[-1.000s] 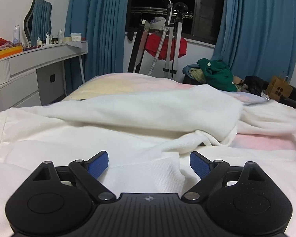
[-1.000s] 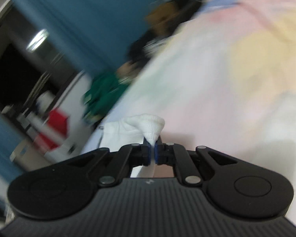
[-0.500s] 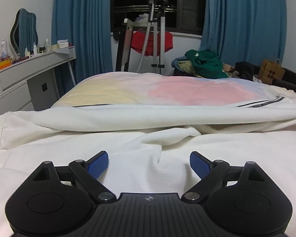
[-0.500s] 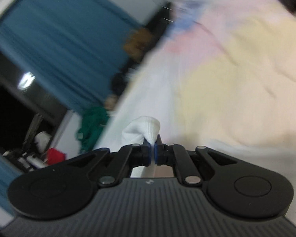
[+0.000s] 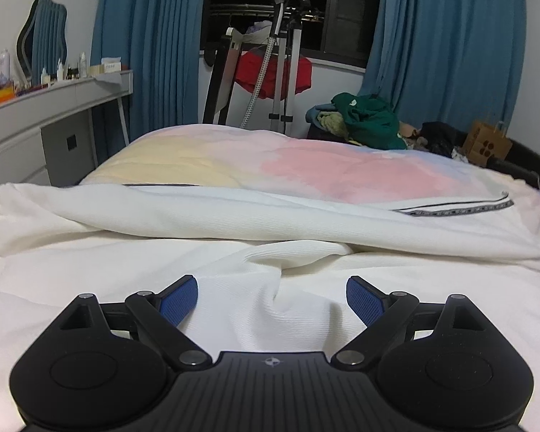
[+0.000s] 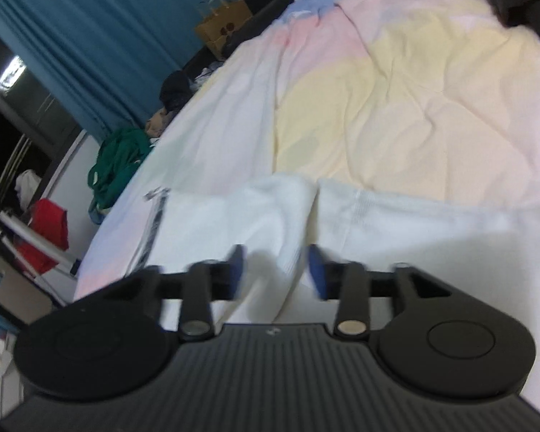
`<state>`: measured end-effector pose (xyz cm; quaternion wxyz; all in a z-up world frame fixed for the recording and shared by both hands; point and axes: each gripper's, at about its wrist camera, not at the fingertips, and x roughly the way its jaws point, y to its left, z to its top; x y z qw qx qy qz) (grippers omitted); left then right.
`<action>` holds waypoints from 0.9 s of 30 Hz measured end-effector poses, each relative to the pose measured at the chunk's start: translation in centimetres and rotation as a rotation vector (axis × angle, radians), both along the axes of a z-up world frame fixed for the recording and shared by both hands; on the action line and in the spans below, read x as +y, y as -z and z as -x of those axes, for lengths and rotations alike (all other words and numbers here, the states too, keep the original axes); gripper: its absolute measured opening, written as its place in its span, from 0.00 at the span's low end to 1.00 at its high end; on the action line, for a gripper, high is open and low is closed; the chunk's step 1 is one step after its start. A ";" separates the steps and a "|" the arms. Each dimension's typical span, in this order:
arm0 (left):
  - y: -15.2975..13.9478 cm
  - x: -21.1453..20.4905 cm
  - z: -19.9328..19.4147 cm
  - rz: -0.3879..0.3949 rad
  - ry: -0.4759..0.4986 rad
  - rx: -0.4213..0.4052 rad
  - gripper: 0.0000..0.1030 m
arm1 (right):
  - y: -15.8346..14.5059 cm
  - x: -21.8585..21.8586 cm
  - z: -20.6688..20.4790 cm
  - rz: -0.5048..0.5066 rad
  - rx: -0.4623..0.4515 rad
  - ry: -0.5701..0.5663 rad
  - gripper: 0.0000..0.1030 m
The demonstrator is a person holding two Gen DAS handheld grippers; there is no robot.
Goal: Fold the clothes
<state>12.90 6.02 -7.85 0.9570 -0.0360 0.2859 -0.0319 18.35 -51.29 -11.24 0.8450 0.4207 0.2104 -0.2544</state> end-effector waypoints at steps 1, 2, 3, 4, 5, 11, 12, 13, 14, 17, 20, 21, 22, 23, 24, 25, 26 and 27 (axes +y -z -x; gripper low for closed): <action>-0.1 0.0 0.1 0.007 -0.001 0.000 0.88 | -0.9 1.0 0.7 0.009 0.003 -0.010 0.55; -0.1 0.1 0.1 0.014 -0.001 0.000 0.88 | -1.6 2.3 1.4 0.017 0.007 -0.027 0.56; -0.2 0.2 0.3 0.020 -0.001 0.000 0.88 | -2.4 3.5 2.2 0.025 0.010 -0.045 0.57; -0.3 0.2 0.4 0.027 0.000 0.001 0.88 | -3.2 4.7 2.9 0.033 0.015 -0.065 0.57; -0.4 0.3 0.6 0.034 0.000 0.001 0.88 | -4.0 5.8 3.4 0.039 0.022 -0.091 0.57; -1.0 0.3 1.9 0.030 -0.004 -0.011 0.88 | -7.0 11.7 8.2 0.044 -0.038 -0.240 0.59; -1.1 0.1 2.2 0.020 0.000 -0.017 0.88 | -7.2 12.6 9.0 0.046 -0.038 -0.253 0.59; -1.2 -0.1 2.5 0.006 0.006 -0.025 0.88 | -7.3 13.4 9.8 0.049 -0.038 -0.266 0.59; -1.3 -0.4 2.8 -0.009 0.011 -0.031 0.88 | -7.4 14.1 10.4 0.051 -0.038 -0.277 0.60; -1.1 -1.3 3.3 -0.063 0.027 -0.035 0.88 | -7.6 15.0 11.2 0.062 -0.035 -0.296 0.61; -0.8 -2.3 3.7 -0.127 0.046 -0.039 0.88 | -7.7 14.9 10.9 0.075 -0.038 -0.295 0.61; -0.6 -2.7 3.7 -0.153 0.053 -0.042 0.88 | -7.6 14.9 10.9 0.078 -0.038 -0.294 0.61; -0.4 -3.1 3.7 -0.178 0.062 -0.044 0.88 | -7.5 14.8 10.8 0.080 -0.036 -0.294 0.61; -0.3 -3.5 3.5 -0.198 0.071 -0.045 0.88 | -7.4 14.9 10.7 0.087 -0.030 -0.297 0.61; -0.2 -3.9 3.3 -0.218 0.084 -0.046 0.88 | -7.2 14.8 10.6 0.094 -0.025 -0.298 0.61; 0.0 -4.4 3.1 -0.239 0.099 -0.048 0.88 | -7.0 14.7 10.4 0.097 -0.021 -0.297 0.61; 0.1 -4.9 2.8 -0.263 0.114 -0.051 0.88 | -6.8 14.6 10.4 0.094 -0.019 -0.295 0.61; 0.2 -5.4 2.5 -0.290 0.130 -0.058 0.88 | -6.7 14.5 10.3 0.089 -0.018 -0.293 0.61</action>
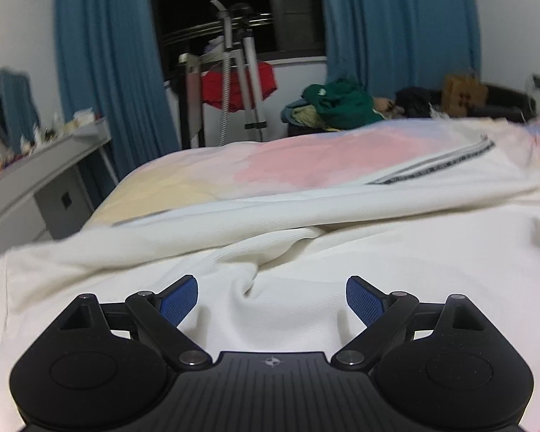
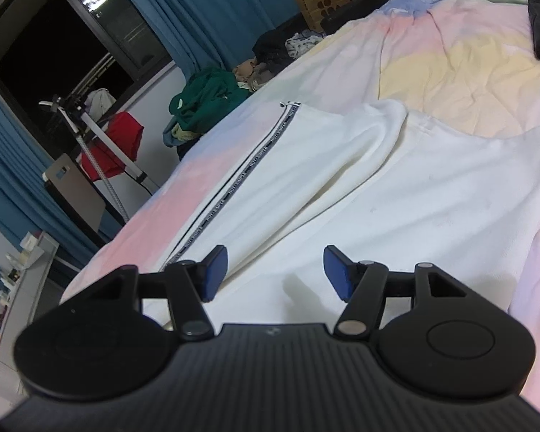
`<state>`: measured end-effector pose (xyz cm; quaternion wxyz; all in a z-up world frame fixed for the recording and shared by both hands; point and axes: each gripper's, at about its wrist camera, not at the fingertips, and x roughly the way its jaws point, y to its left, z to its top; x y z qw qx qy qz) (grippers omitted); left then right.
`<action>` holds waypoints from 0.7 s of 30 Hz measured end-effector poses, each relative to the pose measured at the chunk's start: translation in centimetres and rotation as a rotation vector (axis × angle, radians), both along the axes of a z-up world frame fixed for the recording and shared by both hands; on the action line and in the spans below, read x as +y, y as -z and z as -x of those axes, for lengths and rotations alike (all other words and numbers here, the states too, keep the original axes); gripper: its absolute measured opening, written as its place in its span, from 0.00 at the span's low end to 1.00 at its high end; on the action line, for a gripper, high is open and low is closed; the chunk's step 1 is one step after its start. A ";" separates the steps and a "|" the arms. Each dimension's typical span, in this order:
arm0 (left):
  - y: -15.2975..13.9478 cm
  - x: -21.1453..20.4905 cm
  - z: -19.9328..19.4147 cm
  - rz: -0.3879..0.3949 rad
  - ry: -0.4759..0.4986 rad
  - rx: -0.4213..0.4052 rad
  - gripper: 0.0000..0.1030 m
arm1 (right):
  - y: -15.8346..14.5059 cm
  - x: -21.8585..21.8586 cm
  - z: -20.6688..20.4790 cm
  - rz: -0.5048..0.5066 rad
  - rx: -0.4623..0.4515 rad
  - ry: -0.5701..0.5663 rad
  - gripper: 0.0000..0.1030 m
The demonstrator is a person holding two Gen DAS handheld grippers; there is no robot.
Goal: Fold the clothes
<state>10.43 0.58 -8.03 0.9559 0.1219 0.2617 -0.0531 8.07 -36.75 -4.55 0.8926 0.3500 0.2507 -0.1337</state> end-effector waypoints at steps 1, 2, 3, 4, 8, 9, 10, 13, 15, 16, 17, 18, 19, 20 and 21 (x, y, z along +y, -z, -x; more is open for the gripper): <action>0.1 -0.6 -0.4 -0.027 0.018 -0.006 0.88 | 0.1 -0.2 -0.1 -0.009 -0.001 0.003 0.61; 0.1 -1.5 -0.9 -0.052 0.040 -0.012 0.88 | 0.2 -0.3 -0.1 -0.018 -0.002 0.005 0.61; 0.2 -2.4 -1.4 -0.076 0.065 -0.019 0.88 | 0.3 -0.5 -0.2 -0.026 -0.004 0.007 0.61; 0.2 -3.3 -2.0 -0.100 0.089 -0.026 0.88 | 0.4 -0.6 -0.2 -0.029 -0.006 0.009 0.61; 0.7 -7.8 -5.0 -0.190 0.207 -0.050 0.88 | 0.7 -1.2 -0.3 -0.029 -0.010 0.023 0.61; 1.0 -9.2 -5.8 -0.210 0.238 -0.054 0.88 | 0.8 -1.3 -0.3 -0.030 -0.011 0.029 0.61; 1.4 -10.6 -6.7 -0.230 0.268 -0.058 0.88 | 0.9 -1.6 -0.4 -0.033 -0.012 0.039 0.61; 3.0 -14.7 -9.3 -0.296 0.329 -0.063 0.88 | 1.4 -2.4 -0.7 -0.052 -0.009 0.062 0.61; 4.2 -17.0 -11.2 -0.327 0.355 -0.054 0.88 | 1.9 -2.7 -1.0 -0.069 -0.001 0.071 0.61; 4.7 -18.0 -12.2 -0.335 0.365 -0.046 0.88 | 2.1 -2.9 -1.1 -0.080 0.004 0.072 0.61; 5.2 -18.8 -13.3 -0.340 0.367 -0.035 0.87 | 2.3 -3.1 -1.3 -0.089 0.007 0.074 0.61; 5.6 -19.5 -14.3 -0.343 0.363 -0.025 0.87 | 2.4 -3.2 -1.3 -0.094 0.007 0.078 0.61; 5.9 -20.0 -15.1 -0.346 0.356 -0.020 0.85 | 2.5 -3.4 -1.4 -0.097 0.009 0.083 0.61; 6.2 -20.5 -15.8 -0.351 0.348 -0.020 0.85 | 2.6 -3.5 -1.5 -0.098 0.011 0.088 0.61; 6.3 -20.9 -16.6 -0.355 0.338 -0.023 0.85 | 2.7 -3.6 -1.6 -0.101 0.012 0.092 0.61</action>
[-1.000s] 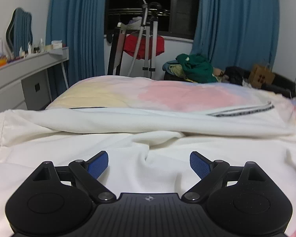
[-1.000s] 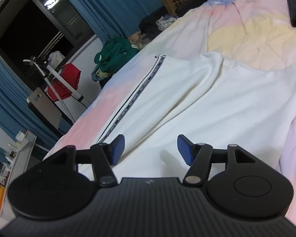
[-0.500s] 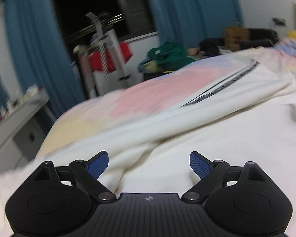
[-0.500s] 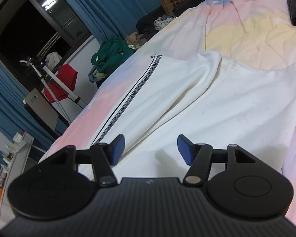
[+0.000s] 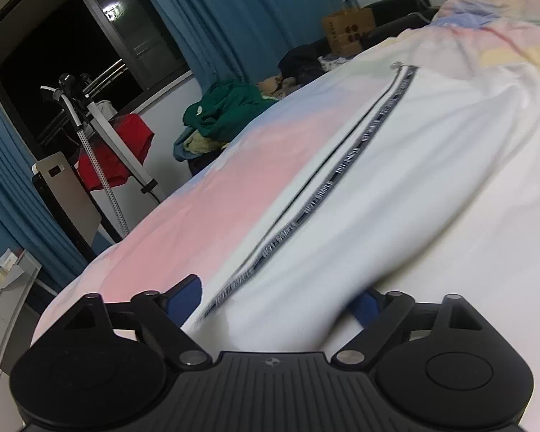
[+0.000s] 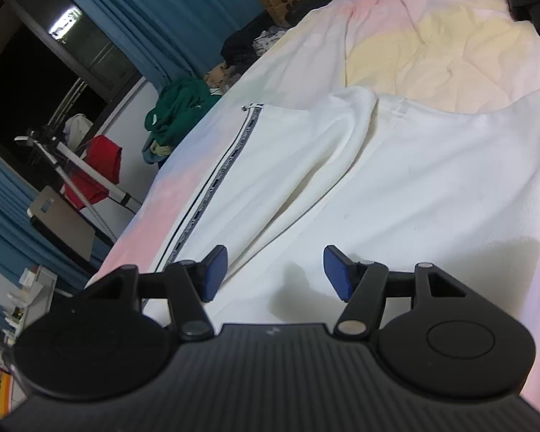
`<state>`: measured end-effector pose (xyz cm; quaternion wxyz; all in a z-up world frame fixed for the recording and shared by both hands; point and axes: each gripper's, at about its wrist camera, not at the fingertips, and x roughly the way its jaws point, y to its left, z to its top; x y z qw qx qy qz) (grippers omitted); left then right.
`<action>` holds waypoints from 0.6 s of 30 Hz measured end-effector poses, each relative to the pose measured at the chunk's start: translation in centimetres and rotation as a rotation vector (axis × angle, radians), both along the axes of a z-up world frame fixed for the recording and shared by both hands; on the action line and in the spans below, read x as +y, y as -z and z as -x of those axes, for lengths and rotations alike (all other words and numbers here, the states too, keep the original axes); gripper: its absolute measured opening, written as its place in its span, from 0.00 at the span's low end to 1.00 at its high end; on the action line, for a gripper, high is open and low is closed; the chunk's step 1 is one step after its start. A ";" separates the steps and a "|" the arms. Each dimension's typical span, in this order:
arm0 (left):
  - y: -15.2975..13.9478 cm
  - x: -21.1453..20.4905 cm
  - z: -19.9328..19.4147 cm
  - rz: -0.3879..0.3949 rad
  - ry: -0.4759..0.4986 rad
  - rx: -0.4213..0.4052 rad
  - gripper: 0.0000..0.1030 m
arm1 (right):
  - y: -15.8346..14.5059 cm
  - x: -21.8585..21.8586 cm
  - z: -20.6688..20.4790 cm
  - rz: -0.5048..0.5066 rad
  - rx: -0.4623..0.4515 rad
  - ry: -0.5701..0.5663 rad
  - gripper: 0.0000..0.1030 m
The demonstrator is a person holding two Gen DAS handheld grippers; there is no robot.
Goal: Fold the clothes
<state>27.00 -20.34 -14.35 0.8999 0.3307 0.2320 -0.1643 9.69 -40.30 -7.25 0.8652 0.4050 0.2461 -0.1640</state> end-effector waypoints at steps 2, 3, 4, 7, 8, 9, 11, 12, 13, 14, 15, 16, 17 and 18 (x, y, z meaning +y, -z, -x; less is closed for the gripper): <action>-0.1 -0.2 -1.3 0.002 -0.024 -0.018 0.85 | 0.1 -0.2 -0.1 -0.018 -0.003 0.003 0.61; -0.2 -0.3 -2.0 0.007 -0.037 -0.023 0.85 | 0.2 -0.2 -0.2 -0.026 -0.006 0.002 0.61; -0.4 -0.4 -2.8 0.015 -0.050 -0.024 0.85 | 0.1 -0.2 -0.2 -0.029 -0.009 0.000 0.61; -1.6 0.0 -4.4 0.045 -0.086 -0.041 0.85 | 0.1 -0.2 -0.2 -0.037 -0.014 -0.005 0.61; -2.1 0.4 -5.1 0.061 -0.106 -0.053 0.85 | 0.1 -0.3 -0.2 -0.042 -0.016 -0.006 0.61; -2.7 0.7 -5.8 0.078 -0.126 -0.065 0.85 | 0.2 -0.3 -0.2 -0.045 -0.018 -0.006 0.61; -3.5 1.6 -7.9 0.123 -0.204 -0.081 0.85 | 0.3 -0.5 -0.3 -0.051 -0.021 0.000 0.61; -3.6 2.1 -9.2 0.140 -0.257 -0.081 0.85 | 0.3 -0.5 -0.4 -0.054 -0.020 0.001 0.61; -3.6 2.5 -10.5 0.154 -0.312 -0.082 0.85 | 0.5 -0.6 -0.5 -0.058 -0.017 0.000 0.61; -3.5 3.0 -11.7 0.163 -0.364 -0.082 0.85 | 0.6 -0.6 -0.7 -0.062 -0.014 -0.001 0.61; -3.3 3.6 -12.8 0.169 -0.407 -0.077 0.85 | 0.7 -0.7 -0.8 -0.065 -0.011 -0.003 0.61; -3.0 4.1 -13.8 0.183 -0.438 -0.057 0.87 | 0.9 -0.7 -1.0 -0.066 -0.007 -0.004 0.61; -2.7 4.6 -14.6 0.203 -0.459 -0.024 0.87 | 1.1 -0.7 -1.1 -0.066 -0.003 -0.006 0.61; -2.4 5.1 -15.2 0.230 -0.471 0.010 0.87 | 1.3 -0.8 -1.2 -0.068 0.002 -0.007 0.61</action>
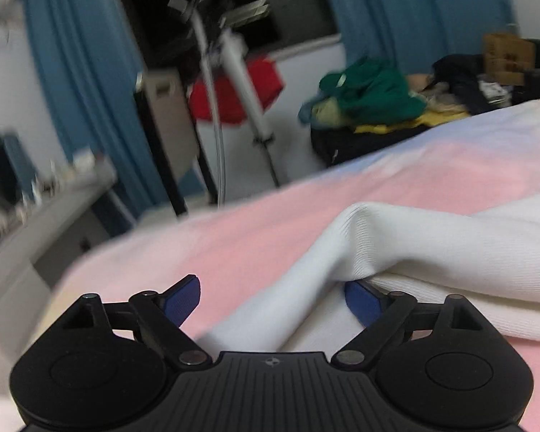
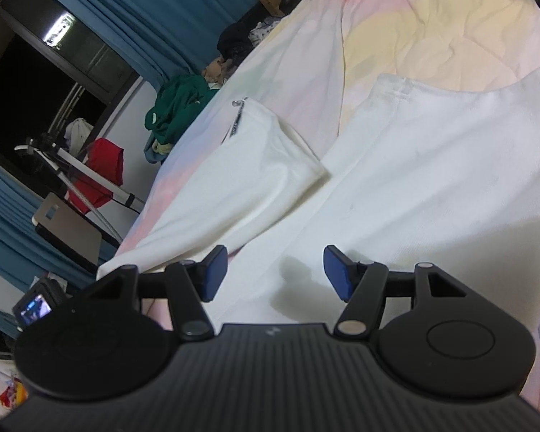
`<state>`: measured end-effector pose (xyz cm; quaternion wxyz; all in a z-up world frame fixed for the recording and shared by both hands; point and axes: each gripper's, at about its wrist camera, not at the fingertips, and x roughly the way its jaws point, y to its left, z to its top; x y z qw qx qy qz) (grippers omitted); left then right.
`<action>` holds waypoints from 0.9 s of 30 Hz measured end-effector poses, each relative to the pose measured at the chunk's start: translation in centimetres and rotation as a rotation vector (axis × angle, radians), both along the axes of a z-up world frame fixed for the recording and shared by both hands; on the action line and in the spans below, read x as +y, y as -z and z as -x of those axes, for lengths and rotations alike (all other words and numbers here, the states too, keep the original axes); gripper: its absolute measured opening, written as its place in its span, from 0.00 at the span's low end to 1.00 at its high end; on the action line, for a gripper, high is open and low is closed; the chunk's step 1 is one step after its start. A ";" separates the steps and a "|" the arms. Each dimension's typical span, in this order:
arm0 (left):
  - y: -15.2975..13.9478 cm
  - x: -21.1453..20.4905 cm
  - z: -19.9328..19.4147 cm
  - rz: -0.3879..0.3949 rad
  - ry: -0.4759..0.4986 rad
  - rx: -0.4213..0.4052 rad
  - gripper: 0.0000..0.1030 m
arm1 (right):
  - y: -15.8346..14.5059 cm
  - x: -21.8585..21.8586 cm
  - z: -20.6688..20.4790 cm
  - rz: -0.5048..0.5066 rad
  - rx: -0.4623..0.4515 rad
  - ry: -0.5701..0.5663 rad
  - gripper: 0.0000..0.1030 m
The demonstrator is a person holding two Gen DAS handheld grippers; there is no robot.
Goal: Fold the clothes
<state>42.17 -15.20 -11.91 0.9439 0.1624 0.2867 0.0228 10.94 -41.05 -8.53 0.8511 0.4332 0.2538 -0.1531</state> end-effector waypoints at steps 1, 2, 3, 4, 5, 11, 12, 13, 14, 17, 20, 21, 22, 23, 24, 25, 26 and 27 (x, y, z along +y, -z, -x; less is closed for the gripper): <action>0.1 0.5 -0.2 0.037 0.002 0.017 0.87 | 0.2 0.0 -0.2 -0.005 0.006 0.000 0.61; 0.0 0.9 0.0 0.065 0.007 0.024 0.87 | 0.5 -0.1 -0.3 -0.013 0.011 -0.002 0.61; -0.3 1.4 0.2 0.087 0.016 0.029 0.87 | 0.7 -0.1 -0.5 -0.026 0.013 -0.005 0.61; -0.5 2.0 0.6 0.101 0.026 0.030 0.86 | 0.9 -0.1 -0.6 -0.038 0.014 -0.008 0.61; -0.9 2.7 1.2 0.106 0.037 0.027 0.85 | 0.9 -0.1 -0.7 -0.045 0.015 -0.013 0.61; -2.5 9.7 9.1 0.136 0.116 0.024 0.85 | 1.5 -0.3 -0.5 -0.126 -0.009 -0.026 0.60; -2.5 11.0 10.4 0.142 0.123 0.030 0.85 | 1.6 -0.4 -0.6 -0.144 -0.014 -0.030 0.60; -2.4 12.3 11.6 0.151 0.126 0.038 0.85 | 1.6 -0.4 -0.7 -0.156 -0.018 -0.036 0.60; -2.2 13.5 12.7 0.163 0.125 0.048 0.85 | 1.6 -0.4 -0.8 -0.158 -0.017 -0.041 0.60; -1.5 14.9 14.8 0.162 0.156 0.057 0.80 | 1.4 0.0 -1.6 -0.133 -0.020 -0.081 0.60; -0.8 16.0 16.7 0.153 0.193 0.062 0.77 | 1.5 0.4 -2.5 -0.148 -0.020 -0.106 0.59; -0.6 16.0 17.1 0.142 0.202 0.058 0.76 | 1.5 0.6 -2.7 -0.153 -0.021 -0.107 0.59; -0.5 15.8 17.3 0.121 0.208 0.048 0.75 | 1.5 0.8 -2.9 -0.157 -0.020 -0.111 0.59; -0.5 15.7 17.4 0.115 0.214 0.040 0.73 | 1.5 1.1 -3.3 -0.161 -0.018 -0.118 0.59; -0.4 15.6 17.6 0.129 0.226 0.039 0.73 | 1.5 1.3 -3.6 -0.165 -0.018 -0.125 0.59; -0.3 15.4 18.0 0.146 0.242 0.040 0.73 | 1.4 1.6 -3.7 -0.170 -0.021 -0.130 0.59; -0.1 15.3 18.3 0.155 0.259 0.041 0.73 | 1.2 1.8 -3.8 -0.176 -0.026 -0.135 0.59; 0.1 15.3 18.3 0.150 0.276 0.039 0.73 | 1.0 2.1 -3.8 -0.180 -0.032 -0.140 0.59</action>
